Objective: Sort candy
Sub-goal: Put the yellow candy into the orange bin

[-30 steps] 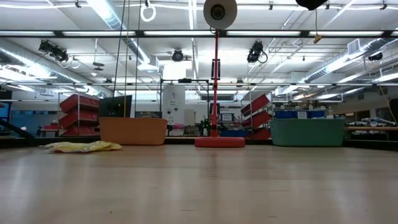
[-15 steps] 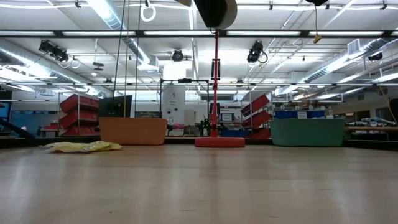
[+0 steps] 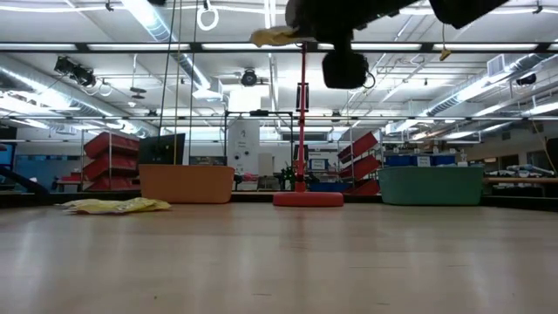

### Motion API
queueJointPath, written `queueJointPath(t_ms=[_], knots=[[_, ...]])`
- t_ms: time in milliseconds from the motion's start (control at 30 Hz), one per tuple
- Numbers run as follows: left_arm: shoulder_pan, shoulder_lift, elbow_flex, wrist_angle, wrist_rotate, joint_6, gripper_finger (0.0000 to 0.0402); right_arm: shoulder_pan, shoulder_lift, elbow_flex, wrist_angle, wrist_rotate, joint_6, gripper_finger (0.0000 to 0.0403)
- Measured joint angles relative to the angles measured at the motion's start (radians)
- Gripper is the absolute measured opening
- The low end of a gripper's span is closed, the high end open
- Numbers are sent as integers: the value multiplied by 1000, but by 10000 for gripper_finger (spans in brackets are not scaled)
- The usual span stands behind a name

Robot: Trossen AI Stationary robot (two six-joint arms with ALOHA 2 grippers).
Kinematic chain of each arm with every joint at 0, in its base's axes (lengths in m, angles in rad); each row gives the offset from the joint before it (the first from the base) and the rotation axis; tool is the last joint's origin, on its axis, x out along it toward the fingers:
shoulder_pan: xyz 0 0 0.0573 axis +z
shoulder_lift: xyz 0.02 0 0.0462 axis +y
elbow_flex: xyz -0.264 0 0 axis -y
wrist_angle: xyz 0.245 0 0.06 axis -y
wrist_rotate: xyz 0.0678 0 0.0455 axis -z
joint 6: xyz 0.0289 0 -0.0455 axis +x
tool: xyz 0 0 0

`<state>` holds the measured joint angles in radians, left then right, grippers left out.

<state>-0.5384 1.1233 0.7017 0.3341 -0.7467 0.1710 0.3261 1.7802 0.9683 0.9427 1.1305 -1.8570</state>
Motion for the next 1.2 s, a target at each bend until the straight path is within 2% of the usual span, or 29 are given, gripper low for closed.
queueJointPath(t_ms=[100, 200, 333, 467, 600, 667, 833, 1033, 1200], knots=[[65, 0, -17, -49, 167, -133, 42, 18, 0, -40, 36, 16, 7, 0], [126, 0, -75, 35, 271, -204, 32, 48, 0, -88, 73, 1, 47, 0], [200, 0, -197, 259, 435, -290, 28, 95, 0, -132, 135, -48, 46, 0], [254, 17, -333, 589, 571, -427, 28, 128, 0, -148, 128, -95, -154, 0], [259, 28, -420, 787, 564, -504, 28, 129, 0, -149, 148, -131, -348, 0], [259, 28, -430, 789, 530, -527, 28, 119, 0, -148, 200, -188, -361, 0], [260, 29, -422, 727, 516, -505, 28, 75, 0, -146, 273, -361, -445, 0], [260, 29, -420, 798, 515, -501, 28, 19, 0, -114, 275, -479, -490, 0], [282, 29, -402, 804, 506, -552, 34, 3, 0, -102, 276, -503, -562, 0]])
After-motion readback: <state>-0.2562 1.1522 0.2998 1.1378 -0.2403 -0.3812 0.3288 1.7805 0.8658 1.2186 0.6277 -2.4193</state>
